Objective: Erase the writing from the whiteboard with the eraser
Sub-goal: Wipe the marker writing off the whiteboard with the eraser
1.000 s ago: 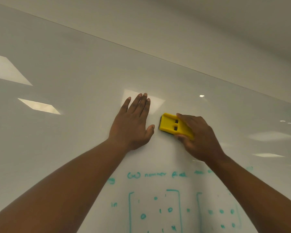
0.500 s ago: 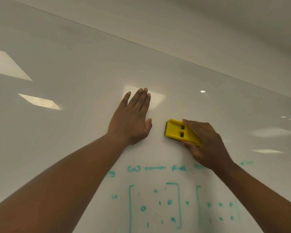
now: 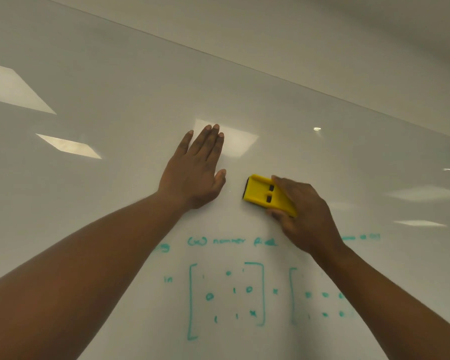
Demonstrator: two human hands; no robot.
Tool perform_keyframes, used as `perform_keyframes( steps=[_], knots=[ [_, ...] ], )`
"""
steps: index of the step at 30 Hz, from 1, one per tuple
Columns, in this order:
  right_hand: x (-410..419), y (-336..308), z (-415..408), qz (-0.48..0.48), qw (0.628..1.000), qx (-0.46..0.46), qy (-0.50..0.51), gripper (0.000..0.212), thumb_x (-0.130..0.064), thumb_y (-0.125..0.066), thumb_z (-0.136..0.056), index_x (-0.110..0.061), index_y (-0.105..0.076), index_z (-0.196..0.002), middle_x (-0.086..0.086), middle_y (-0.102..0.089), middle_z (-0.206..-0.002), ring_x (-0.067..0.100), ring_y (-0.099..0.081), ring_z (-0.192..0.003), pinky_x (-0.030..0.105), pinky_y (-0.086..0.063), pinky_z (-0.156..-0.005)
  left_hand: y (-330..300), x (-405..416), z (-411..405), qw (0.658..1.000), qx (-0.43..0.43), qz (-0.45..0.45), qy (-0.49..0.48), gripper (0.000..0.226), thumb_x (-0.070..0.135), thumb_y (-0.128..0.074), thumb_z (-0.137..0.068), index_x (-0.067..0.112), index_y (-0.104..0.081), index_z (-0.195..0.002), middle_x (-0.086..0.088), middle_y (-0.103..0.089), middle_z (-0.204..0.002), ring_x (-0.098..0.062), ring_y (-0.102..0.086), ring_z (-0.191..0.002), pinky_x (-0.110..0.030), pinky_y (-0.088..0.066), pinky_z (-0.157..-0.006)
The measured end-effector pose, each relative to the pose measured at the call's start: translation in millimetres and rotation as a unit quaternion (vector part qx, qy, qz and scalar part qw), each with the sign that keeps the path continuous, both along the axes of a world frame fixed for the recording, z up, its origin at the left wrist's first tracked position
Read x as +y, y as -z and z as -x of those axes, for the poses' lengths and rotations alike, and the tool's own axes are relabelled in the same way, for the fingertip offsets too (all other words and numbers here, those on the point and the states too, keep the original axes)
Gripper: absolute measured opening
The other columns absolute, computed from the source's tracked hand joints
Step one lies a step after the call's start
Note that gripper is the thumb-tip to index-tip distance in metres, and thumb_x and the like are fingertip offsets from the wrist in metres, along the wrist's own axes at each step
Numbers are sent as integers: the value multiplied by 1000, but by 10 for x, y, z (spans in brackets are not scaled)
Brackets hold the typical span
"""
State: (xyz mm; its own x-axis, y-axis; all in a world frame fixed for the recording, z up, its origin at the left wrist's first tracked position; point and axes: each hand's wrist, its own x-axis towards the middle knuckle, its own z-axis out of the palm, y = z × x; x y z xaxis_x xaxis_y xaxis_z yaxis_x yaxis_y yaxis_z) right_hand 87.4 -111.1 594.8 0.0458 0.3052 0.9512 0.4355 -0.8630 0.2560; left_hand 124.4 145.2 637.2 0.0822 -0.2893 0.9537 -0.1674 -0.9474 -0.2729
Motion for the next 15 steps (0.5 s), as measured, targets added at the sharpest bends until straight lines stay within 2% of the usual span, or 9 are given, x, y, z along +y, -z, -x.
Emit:
perform_keyframes(
  steps=[4,8,12,15],
  knots=[
    [-322,132,44,19,999,24,28,66,-26,-76,-76,-24,-50,-136,3,-60,-127,23,-54,-114,14,-32,-92,38,65,78,999,22,-23,0,77,48,-16,-94,7,-5,-158,-10,-1,-167,-20,1,-155,-42,-3,-127],
    [-588,111,23,-74,995,22,57,68,-26,-80,-73,-23,-52,-135,11,-61,-125,31,-55,-113,24,-34,-90,229,421,167,1000,12,0,5,79,46,-19,-91,4,-11,-157,-14,-8,-166,-24,-6,-155,-43,-9,-126],
    [-404,55,-36,-106,993,9,49,66,-29,-74,-79,-21,-47,-138,10,-57,-130,30,-49,-116,31,-35,-91,550,951,237,998,3,63,0,75,38,-28,-94,2,-12,-157,-16,-9,-166,-26,-7,-155,-45,-10,-126],
    [-35,69,-65,-109,994,9,16,65,-30,-71,-82,-18,-45,-140,10,-54,-133,30,-47,-119,30,-33,-92,798,1311,311,996,-10,89,-6,73,35,-30,-94,3,-13,-157,-16,-9,-166,-26,-6,-155,-44,-8,-126]
  ],
)
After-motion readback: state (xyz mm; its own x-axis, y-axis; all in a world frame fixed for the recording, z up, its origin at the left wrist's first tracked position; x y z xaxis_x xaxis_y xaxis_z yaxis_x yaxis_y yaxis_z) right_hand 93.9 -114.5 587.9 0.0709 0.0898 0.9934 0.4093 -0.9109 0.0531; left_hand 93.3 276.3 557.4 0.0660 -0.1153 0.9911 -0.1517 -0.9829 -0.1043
